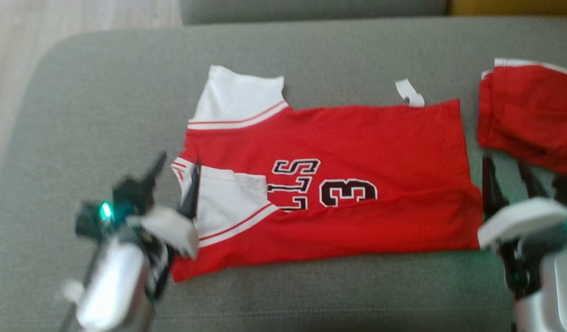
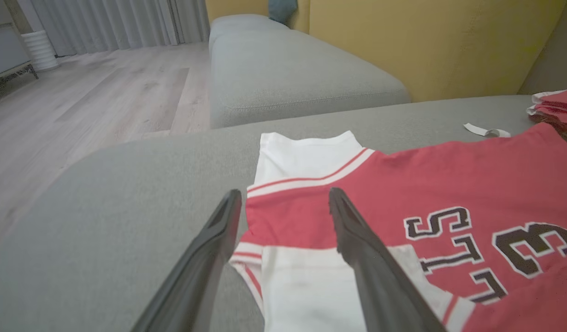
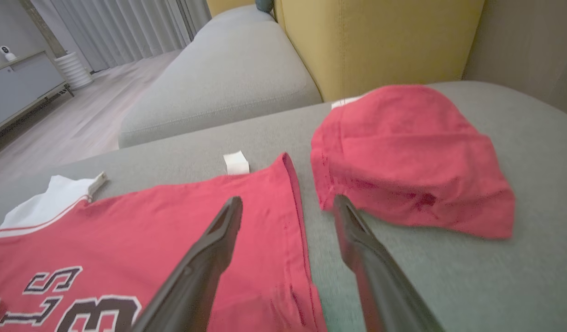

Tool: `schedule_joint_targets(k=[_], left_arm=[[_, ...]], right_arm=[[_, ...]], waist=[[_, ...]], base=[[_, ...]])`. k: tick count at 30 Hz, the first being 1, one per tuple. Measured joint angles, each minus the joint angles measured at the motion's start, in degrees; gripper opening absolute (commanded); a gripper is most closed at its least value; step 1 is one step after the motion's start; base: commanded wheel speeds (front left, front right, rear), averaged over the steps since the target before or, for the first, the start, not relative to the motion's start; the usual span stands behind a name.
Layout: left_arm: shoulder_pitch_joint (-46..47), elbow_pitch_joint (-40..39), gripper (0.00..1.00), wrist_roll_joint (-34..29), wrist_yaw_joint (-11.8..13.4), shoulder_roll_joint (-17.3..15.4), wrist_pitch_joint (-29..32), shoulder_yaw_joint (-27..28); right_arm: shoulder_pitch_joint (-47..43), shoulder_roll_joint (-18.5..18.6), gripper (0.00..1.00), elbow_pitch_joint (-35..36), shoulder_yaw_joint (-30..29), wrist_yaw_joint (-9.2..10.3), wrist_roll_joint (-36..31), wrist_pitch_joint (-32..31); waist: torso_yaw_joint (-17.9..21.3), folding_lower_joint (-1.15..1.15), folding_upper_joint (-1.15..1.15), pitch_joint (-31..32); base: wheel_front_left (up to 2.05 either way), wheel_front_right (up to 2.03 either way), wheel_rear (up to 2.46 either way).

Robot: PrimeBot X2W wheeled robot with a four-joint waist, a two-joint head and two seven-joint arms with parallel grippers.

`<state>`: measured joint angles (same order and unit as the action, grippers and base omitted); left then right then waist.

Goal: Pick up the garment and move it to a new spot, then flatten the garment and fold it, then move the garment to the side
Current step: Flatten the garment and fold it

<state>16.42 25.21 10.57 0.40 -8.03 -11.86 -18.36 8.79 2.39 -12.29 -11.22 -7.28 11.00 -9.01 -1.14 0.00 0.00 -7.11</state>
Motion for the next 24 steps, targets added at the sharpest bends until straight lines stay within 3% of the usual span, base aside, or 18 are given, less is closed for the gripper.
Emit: schedule_joint_targets(k=[5,9,13,16,24], left_arm=[[10.38,-0.1,1.0,-0.58,-4.24,-3.49,7.36,-0.87],[20.37,4.85,1.0,4.28,-7.31,-5.72,17.93,-0.94],[30.76,9.8,1.0,8.14,-7.54,-10.8,24.2,-1.74],[36.46,12.21,1.0,11.26,-7.57,-14.35,27.54,-5.68],[45.71,18.14,1.0,17.0,-7.97,-19.18,30.33,-14.19]], right_arm=[[6.02,0.04,1.0,3.1,1.52,0.0,-1.67,-0.07],[10.82,0.13,1.0,4.76,2.49,0.0,-3.33,-0.79],[15.19,0.14,1.0,5.45,4.32,0.0,-3.93,-1.08],[17.83,0.18,1.0,5.89,5.57,0.0,-3.93,-1.08],[21.73,0.2,1.0,6.02,6.31,0.0,-3.92,-1.07]], waist=[[1.59,0.0,0.0,-4.32],[3.08,0.01,0.0,-8.31],[4.97,0.02,0.0,-12.51],[6.62,0.02,0.0,-15.45],[9.7,0.02,0.0,-22.25]], base=[[0.0,0.0,0.0],[0.0,0.0,0.0],[0.0,0.0,0.0],[0.0,0.0,0.0],[0.0,0.0,0.0]])
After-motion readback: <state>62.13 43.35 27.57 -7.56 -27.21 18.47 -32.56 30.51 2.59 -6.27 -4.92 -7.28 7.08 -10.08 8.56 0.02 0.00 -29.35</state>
